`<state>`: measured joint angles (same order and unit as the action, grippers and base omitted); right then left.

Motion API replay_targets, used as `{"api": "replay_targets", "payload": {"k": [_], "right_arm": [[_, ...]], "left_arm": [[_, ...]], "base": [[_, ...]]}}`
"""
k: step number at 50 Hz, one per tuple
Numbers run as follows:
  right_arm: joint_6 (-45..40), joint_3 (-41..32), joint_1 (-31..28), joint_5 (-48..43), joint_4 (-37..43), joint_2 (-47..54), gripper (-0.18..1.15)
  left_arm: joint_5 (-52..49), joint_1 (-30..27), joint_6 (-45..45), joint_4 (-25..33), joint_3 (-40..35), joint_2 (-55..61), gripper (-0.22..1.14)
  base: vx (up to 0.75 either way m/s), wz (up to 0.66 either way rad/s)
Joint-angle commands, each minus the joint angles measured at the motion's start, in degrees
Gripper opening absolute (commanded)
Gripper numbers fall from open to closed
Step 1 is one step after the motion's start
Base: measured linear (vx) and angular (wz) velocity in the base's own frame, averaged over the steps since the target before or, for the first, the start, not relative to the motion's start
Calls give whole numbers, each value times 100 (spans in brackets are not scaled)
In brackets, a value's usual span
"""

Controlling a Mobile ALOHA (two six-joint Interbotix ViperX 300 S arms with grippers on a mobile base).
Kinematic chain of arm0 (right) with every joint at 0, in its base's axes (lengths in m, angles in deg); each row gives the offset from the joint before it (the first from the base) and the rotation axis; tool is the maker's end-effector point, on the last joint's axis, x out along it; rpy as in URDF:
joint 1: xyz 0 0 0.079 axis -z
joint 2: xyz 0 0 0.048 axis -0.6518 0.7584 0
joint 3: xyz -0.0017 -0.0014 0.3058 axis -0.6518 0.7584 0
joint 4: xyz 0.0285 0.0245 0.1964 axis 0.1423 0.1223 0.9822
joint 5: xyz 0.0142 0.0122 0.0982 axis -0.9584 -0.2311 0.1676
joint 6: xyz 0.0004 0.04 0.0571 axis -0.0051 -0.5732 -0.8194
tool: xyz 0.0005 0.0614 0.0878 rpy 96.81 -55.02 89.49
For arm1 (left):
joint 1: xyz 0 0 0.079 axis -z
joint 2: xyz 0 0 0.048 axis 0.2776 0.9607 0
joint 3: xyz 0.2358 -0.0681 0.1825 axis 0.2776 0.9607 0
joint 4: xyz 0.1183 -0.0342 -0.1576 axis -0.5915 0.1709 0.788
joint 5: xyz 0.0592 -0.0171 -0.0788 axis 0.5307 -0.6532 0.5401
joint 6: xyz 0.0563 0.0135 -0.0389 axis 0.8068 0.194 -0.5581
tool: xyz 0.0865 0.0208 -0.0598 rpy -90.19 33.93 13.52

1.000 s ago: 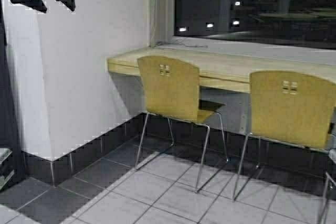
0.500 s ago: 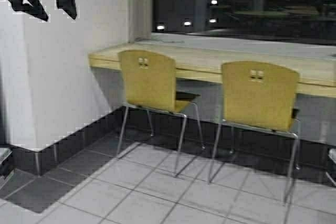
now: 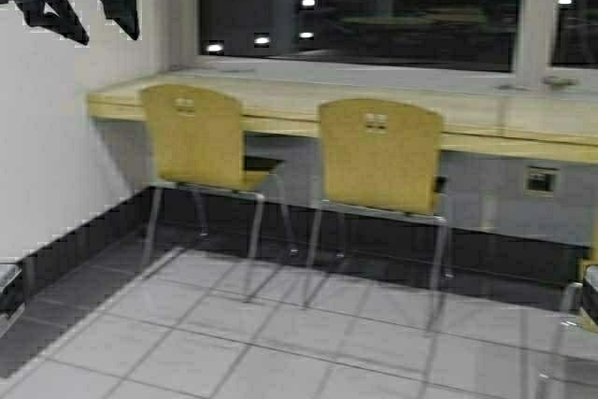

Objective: Push the chairs under the table

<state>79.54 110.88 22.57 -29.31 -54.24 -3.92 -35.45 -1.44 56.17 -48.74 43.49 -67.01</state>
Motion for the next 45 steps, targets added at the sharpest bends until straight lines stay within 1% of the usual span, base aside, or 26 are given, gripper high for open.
{"api": "replay_targets", "payload": {"k": [1,15,24,35,45], "right_arm": [[-18,-149,9,62,9,-26,83],[0,-211,9,132,0,123,83],[-18,-176,9,149,0,316,83],[-26,-272,9,387,9,404,83],[-35,-255,9,396,18,545,83]], "left_arm": [[26,9,-44,-26,-105,26,93],[26,9,-70,-18,-62,70,93],[18,9,-114,26,-105,360,93],[-193,9,-132,18,-202,571,93],[-255,9,-132,26,-202,580,93]], "base": [[-16,-39],[-14,-47],[-10,-50],[-8,-44],[-4,-39]]}}
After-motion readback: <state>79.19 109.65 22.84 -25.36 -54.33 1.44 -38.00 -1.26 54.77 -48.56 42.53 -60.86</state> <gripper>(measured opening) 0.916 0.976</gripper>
